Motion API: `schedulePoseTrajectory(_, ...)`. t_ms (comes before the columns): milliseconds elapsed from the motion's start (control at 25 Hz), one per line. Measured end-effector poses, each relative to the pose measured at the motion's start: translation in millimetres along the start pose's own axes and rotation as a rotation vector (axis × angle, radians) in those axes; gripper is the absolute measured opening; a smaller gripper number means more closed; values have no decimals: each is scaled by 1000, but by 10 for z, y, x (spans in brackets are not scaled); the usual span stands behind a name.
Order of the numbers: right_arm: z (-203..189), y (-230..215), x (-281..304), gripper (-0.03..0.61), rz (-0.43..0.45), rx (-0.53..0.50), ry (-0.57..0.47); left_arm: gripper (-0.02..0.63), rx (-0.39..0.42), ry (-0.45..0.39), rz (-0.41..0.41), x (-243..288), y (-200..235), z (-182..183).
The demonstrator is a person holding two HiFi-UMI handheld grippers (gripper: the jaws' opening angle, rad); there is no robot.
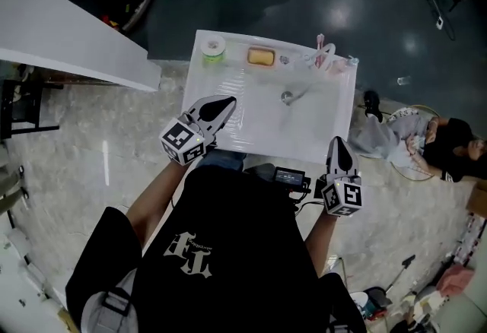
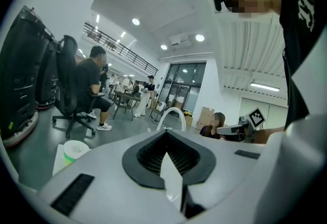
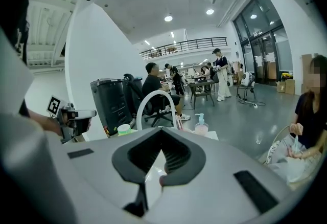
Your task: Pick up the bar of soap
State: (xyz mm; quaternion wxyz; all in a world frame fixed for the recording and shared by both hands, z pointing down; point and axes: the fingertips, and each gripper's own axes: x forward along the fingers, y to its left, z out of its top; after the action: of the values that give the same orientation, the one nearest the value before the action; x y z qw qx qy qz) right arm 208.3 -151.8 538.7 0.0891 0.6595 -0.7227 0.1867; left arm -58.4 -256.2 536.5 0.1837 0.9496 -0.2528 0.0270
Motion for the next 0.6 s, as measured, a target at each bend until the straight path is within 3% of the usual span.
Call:
schedulePoseTrajectory(280, 33, -100, 236, 5, -22, 12, 24, 8, -31, 10, -47, 395, 83, -53)
schedulePoseTrajectory(600, 74, -405, 411, 5, 32, 2, 34, 8, -53, 34, 26, 678, 88, -213)
